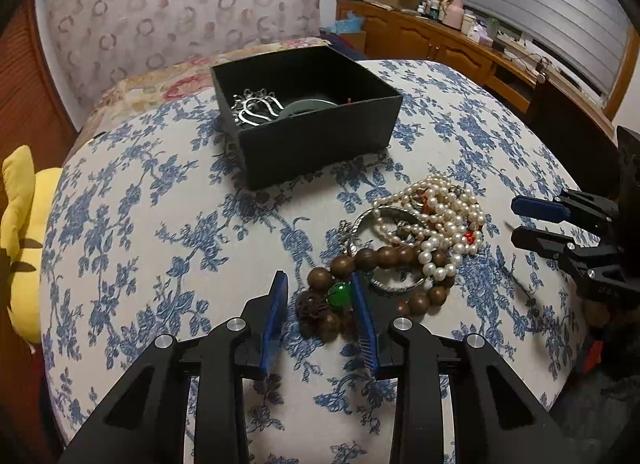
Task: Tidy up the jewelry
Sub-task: 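Grasp the brown wooden bead bracelet with the left tool and lift it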
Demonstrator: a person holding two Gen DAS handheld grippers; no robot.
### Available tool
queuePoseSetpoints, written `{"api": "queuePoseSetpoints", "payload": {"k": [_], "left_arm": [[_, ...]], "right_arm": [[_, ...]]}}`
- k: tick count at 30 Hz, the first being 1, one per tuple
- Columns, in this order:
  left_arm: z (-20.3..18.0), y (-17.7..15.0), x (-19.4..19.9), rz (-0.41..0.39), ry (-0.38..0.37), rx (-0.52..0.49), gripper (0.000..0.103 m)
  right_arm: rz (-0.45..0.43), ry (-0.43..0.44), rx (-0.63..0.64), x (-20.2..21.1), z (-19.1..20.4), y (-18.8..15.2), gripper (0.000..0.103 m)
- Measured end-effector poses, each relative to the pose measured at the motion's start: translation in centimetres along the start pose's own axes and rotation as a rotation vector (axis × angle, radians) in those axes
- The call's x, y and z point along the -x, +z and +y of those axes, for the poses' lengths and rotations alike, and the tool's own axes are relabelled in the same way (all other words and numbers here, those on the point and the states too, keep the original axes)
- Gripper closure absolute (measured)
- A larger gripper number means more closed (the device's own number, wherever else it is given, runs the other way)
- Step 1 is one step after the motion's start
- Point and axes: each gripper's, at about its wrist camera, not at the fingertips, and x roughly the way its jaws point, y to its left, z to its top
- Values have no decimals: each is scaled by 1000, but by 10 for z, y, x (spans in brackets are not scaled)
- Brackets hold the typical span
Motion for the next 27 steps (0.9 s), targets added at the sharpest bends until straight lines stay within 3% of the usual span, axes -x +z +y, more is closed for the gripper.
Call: {"api": "queuePoseSetpoints", "payload": {"k": [13, 16, 27], "left_arm": [[8, 2, -14, -8, 19, 31, 73], [6, 0, -13, -13, -7, 27, 87], [5, 1, 32, -134, 1, 53, 89]], "right_arm": [[14, -6, 1, -3, 2, 0, 60], [17, -6, 1, -4, 1, 0, 60], [29, -13, -1, -7, 1, -1, 60]]}}
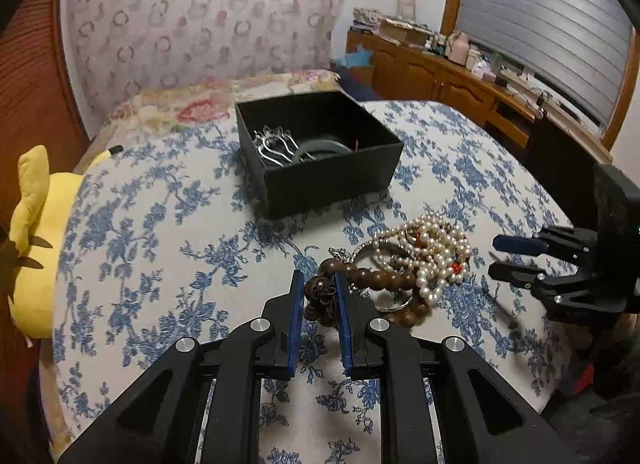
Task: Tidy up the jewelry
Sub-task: 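Grasp the brown wooden bead bracelet with the left tool and lift it, then carry the bead bracelet toward the box with the left tool while the right tool grasps a pearl strand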
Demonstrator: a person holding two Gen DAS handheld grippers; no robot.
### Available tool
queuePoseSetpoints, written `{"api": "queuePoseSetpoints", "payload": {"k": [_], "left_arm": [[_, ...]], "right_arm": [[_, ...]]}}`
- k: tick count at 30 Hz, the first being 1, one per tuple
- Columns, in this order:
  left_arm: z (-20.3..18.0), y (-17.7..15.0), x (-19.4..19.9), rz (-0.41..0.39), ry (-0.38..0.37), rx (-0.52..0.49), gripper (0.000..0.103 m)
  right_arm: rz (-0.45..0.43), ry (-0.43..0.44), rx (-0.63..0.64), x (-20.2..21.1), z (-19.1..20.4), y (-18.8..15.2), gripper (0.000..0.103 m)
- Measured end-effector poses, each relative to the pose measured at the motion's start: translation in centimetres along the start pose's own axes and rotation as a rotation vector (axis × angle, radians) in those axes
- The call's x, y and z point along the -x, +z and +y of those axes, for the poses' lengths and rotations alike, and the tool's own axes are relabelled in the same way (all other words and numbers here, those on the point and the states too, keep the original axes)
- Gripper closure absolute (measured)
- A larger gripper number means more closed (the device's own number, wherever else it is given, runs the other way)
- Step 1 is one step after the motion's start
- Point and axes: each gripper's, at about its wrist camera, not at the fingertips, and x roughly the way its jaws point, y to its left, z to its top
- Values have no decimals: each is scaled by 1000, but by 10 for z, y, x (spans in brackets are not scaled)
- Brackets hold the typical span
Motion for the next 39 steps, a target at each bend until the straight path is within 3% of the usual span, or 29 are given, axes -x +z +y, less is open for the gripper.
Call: {"api": "queuePoseSetpoints", "payload": {"k": [9, 17, 24, 33, 39], "left_arm": [[-4, 12, 33, -118, -24, 19, 89], [-2, 22, 61, -210, -6, 17, 89], [9, 17, 68, -228, 5, 36, 89], [23, 5, 62, -219, 8, 71, 89], [25, 2, 61, -218, 4, 75, 89]], "right_arm": [[7, -27, 32, -1, 7, 2, 60], [-7, 31, 80, -1, 30, 21, 60], [8, 14, 106, -13, 31, 31, 60], [67, -20, 120, -30, 21, 37, 76], [90, -84, 204, -32, 31, 31, 76]]}}
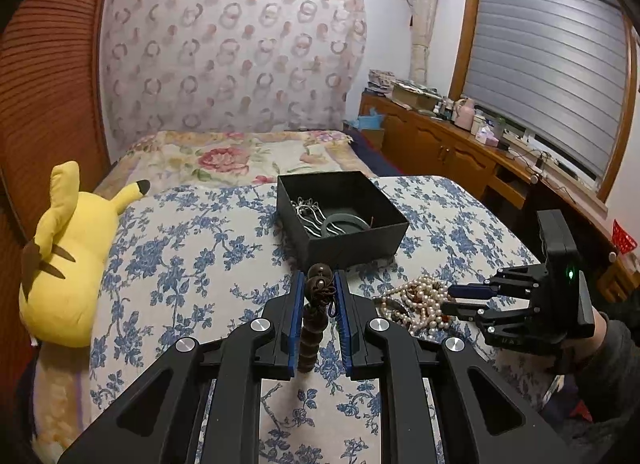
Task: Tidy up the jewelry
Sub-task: 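Carry the bead bracelet toward the box with the left tool while the right tool grasps a pearl strand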
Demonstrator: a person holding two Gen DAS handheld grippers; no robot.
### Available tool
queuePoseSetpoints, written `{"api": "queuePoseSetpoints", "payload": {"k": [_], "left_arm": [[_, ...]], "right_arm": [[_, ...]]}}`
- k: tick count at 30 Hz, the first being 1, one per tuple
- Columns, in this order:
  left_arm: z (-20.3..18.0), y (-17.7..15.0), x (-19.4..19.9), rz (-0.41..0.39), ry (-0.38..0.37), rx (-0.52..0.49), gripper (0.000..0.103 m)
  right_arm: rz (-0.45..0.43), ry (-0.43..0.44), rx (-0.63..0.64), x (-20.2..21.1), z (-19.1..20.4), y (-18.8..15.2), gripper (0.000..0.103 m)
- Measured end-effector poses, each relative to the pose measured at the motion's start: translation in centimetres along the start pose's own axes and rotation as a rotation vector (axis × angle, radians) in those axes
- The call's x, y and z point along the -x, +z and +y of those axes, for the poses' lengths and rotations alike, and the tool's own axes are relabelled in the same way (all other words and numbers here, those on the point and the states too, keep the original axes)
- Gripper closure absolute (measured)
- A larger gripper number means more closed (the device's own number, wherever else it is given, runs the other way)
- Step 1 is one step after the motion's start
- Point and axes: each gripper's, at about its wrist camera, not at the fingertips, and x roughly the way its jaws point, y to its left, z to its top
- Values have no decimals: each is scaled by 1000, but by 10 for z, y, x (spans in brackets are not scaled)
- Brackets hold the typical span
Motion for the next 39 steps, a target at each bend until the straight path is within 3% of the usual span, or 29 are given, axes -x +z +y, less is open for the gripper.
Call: {"api": "queuePoseSetpoints", "payload": {"k": [3, 6, 10, 26, 39], "left_arm": [[0, -1, 0, -1, -4, 0, 89], [-1, -2, -1, 0, -6, -1, 89], [-3, -1, -1, -3, -8, -3, 89], [-8, 41, 1, -78, -14, -15, 89], [-15, 61, -6, -106, -26, -29, 89]], "right_arm": [[10, -8, 21, 1, 2, 0, 78], [19, 12, 37, 2, 2, 0, 94], [9, 23, 30, 7, -1, 3, 95], [-229, -13, 34, 90, -20, 71, 95], [-351, -58, 60, 127, -30, 115, 95]]}}
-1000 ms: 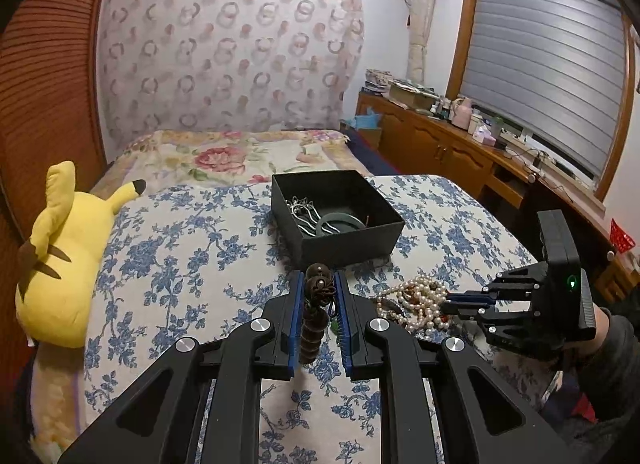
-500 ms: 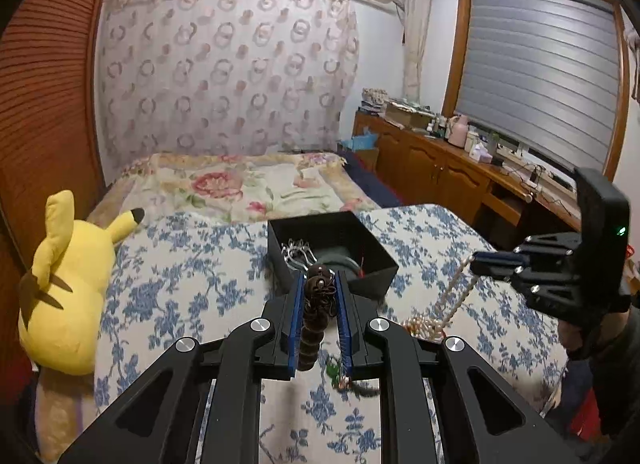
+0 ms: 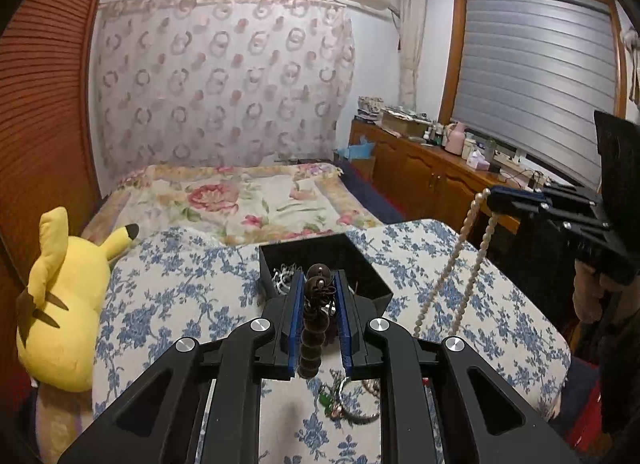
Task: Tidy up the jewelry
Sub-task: 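Carry the bead bracelet toward the box with the left tool while the right tool grasps a pearl strand, then lower the bead bracelet into the box with the left tool while the right tool drops the pearls in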
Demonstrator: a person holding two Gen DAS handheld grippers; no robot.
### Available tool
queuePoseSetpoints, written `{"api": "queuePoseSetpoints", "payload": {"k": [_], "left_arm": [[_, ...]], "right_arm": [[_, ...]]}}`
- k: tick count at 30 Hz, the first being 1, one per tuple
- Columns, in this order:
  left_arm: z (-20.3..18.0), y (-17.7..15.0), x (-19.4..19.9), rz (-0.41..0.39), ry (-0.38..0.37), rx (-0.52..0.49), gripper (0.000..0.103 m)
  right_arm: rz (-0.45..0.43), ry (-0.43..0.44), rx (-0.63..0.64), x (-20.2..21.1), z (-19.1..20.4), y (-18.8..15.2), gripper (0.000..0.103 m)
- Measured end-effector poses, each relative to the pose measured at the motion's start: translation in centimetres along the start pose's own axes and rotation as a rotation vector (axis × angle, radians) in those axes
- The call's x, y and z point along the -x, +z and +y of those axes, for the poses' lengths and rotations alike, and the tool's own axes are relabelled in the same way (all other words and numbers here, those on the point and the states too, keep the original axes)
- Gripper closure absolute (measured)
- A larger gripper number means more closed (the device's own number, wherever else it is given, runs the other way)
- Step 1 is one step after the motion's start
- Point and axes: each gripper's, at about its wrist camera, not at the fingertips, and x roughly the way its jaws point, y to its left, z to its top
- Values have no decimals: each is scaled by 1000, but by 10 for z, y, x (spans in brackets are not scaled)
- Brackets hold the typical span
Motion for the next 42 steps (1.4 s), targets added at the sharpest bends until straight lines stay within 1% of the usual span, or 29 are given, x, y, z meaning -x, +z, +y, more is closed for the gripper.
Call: {"api": "queuePoseSetpoints", "payload": {"k": [12, 16, 22, 29, 35, 42], "left_arm": [[-6, 35, -12, -44, -9, -34, 89], [-1, 42, -28, -39, -12, -31, 89], [6, 43, -54, -6, -27, -12, 89], [14, 29, -85, 62, -34, 4, 89], [16, 17, -108, 112, -34, 3, 89], [18, 9, -122, 144, -34, 4, 89]], "right_arm": [[-100, -21, 9, -10, -18, 56, 95], [-117, -14, 6, -24, -26, 71, 95], [-109, 11, 9, -51, -31, 80, 95], [-61, 36, -14, -97, -40, 69, 95], [25, 61, -44, -144, -44, 43, 95], [118, 122, -47, -174, -36, 11, 94]]}}
